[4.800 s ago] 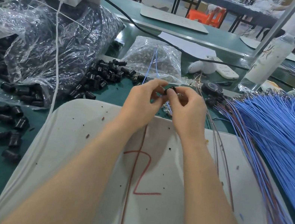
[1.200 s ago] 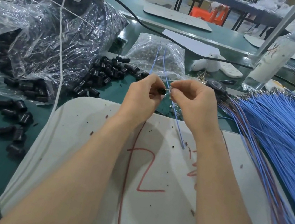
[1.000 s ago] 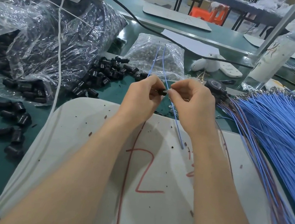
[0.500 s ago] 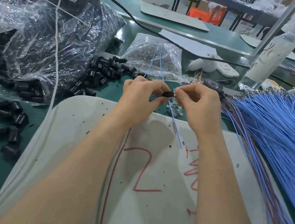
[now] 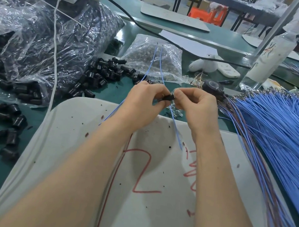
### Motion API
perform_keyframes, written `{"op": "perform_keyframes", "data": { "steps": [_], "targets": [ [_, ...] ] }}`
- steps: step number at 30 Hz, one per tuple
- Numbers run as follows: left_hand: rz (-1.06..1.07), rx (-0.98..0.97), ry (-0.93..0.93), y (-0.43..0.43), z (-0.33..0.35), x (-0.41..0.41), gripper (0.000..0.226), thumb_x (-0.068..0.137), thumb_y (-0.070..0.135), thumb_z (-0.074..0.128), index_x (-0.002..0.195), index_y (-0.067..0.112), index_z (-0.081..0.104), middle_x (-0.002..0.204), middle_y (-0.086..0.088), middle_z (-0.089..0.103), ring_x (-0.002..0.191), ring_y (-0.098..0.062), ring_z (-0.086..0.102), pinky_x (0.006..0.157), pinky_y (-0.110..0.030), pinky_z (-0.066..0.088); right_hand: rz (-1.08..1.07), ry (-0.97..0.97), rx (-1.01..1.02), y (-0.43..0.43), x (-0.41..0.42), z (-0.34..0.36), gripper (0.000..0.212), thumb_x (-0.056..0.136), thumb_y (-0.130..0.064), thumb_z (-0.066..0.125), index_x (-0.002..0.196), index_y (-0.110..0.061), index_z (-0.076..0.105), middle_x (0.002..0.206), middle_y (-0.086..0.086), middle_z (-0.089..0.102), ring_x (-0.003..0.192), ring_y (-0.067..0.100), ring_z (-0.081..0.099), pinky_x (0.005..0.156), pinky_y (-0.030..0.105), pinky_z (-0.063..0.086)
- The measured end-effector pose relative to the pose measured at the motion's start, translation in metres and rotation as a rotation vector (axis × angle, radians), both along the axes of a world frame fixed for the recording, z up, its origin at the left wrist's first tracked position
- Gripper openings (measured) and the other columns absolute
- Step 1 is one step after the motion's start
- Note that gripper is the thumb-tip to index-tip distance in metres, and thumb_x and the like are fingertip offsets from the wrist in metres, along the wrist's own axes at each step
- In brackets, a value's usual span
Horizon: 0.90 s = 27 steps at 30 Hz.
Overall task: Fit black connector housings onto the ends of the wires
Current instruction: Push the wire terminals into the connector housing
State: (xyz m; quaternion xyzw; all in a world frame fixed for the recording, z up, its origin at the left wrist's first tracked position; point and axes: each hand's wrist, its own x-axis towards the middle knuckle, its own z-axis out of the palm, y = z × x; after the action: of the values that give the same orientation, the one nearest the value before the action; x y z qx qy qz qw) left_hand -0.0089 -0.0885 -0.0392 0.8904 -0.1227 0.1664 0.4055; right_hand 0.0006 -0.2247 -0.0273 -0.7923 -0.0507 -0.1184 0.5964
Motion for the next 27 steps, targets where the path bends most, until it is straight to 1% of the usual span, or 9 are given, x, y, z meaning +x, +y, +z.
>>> {"op": "perform_keyframes", "data": {
  "steps": [3, 5, 8, 10, 12, 15, 19, 24, 27],
  "targets": [
    [0.050, -0.039, 0.008, -0.001, -0.003, 0.003, 0.015, 0.087, 0.018, 0.065, 0.101, 0.020, 0.068, 0.080, 0.006, 0.063, 0.067, -0.009, 0.047, 0.071, -0.028, 0.041, -0.053, -0.023, 0.001, 0.003, 0.002, -0.002, 0.013, 0.087, -0.005, 0.065, 0.083, -0.016, 0.068, 0.073, -0.004, 0.067, 0.064, 0.004, 0.061, 0.071, 0.021, 0.053],
    [0.080, -0.074, 0.008, 0.000, -0.005, 0.004, 0.016, 0.087, 0.016, 0.063, 0.102, 0.020, 0.066, 0.076, 0.011, 0.059, 0.062, -0.006, 0.048, 0.068, -0.027, 0.042, -0.095, -0.051, -0.009, 0.003, 0.003, 0.000, 0.011, 0.088, -0.004, 0.063, 0.094, -0.011, 0.069, 0.081, 0.001, 0.069, 0.075, 0.011, 0.064, 0.080, 0.028, 0.055],
    [0.072, -0.176, 0.027, 0.002, -0.006, 0.004, 0.015, 0.087, 0.008, 0.061, 0.098, 0.017, 0.064, 0.080, 0.009, 0.065, 0.078, -0.015, 0.062, 0.078, -0.026, 0.049, -0.086, -0.072, -0.021, 0.004, 0.000, 0.003, 0.013, 0.087, -0.003, 0.062, 0.092, -0.013, 0.069, 0.085, 0.000, 0.069, 0.080, 0.012, 0.065, 0.084, 0.027, 0.054],
    [0.052, -0.245, 0.037, 0.004, -0.006, 0.004, 0.016, 0.086, 0.004, 0.061, 0.094, 0.018, 0.062, 0.082, 0.006, 0.067, 0.083, -0.014, 0.065, 0.081, -0.021, 0.050, -0.058, -0.077, -0.028, 0.005, -0.002, 0.004, 0.017, 0.086, -0.003, 0.064, 0.083, -0.020, 0.067, 0.080, -0.005, 0.068, 0.076, 0.008, 0.065, 0.081, 0.023, 0.054],
    [0.032, -0.300, 0.045, 0.005, -0.006, 0.004, 0.021, 0.086, 0.001, 0.060, 0.091, 0.021, 0.060, 0.082, 0.006, 0.067, 0.083, -0.012, 0.066, 0.081, -0.016, 0.050, -0.021, -0.082, -0.024, 0.005, -0.005, 0.006, 0.021, 0.086, -0.003, 0.064, 0.079, -0.023, 0.064, 0.077, -0.005, 0.067, 0.072, 0.008, 0.064, 0.079, 0.025, 0.054],
    [0.009, -0.332, 0.057, 0.006, -0.007, 0.004, 0.024, 0.085, -0.003, 0.059, 0.089, 0.020, 0.059, 0.084, 0.005, 0.068, 0.086, -0.011, 0.066, 0.087, -0.021, 0.051, 0.011, -0.097, -0.016, 0.006, -0.007, 0.010, 0.017, 0.087, -0.003, 0.064, 0.082, -0.019, 0.064, 0.078, -0.002, 0.067, 0.071, 0.012, 0.065, 0.079, 0.027, 0.056],
    [-0.006, -0.356, 0.063, 0.007, -0.008, 0.004, 0.024, 0.085, -0.003, 0.059, 0.089, 0.020, 0.058, 0.083, 0.007, 0.067, 0.086, -0.011, 0.066, 0.088, -0.024, 0.052, 0.038, -0.120, -0.094, 0.008, -0.010, 0.012, 0.012, 0.086, -0.003, 0.065, 0.087, -0.014, 0.067, 0.078, -0.004, 0.067, 0.076, 0.011, 0.065, 0.078, 0.021, 0.053],
    [-0.033, -0.348, 0.073, 0.006, -0.006, 0.003, 0.020, 0.087, -0.002, 0.058, 0.093, 0.017, 0.058, 0.091, -0.001, 0.068, 0.090, -0.017, 0.066, 0.091, -0.030, 0.051, 0.042, -0.160, -0.169, 0.010, -0.012, 0.014, 0.014, 0.086, 0.000, 0.063, 0.090, -0.013, 0.062, 0.083, -0.006, 0.064, 0.079, 0.008, 0.064, 0.075, 0.012, 0.049],
    [-0.042, -0.307, 0.068, 0.006, -0.005, 0.003, 0.018, 0.088, -0.001, 0.057, 0.095, 0.015, 0.060, 0.093, -0.003, 0.068, 0.091, -0.017, 0.065, 0.091, -0.030, 0.051, 0.007, -0.201, -0.255, 0.011, -0.013, 0.013, 0.011, 0.086, -0.001, 0.064, 0.087, -0.012, 0.062, 0.077, -0.011, 0.061, 0.076, 0.005, 0.063, 0.073, 0.010, 0.049]
  ]
}}
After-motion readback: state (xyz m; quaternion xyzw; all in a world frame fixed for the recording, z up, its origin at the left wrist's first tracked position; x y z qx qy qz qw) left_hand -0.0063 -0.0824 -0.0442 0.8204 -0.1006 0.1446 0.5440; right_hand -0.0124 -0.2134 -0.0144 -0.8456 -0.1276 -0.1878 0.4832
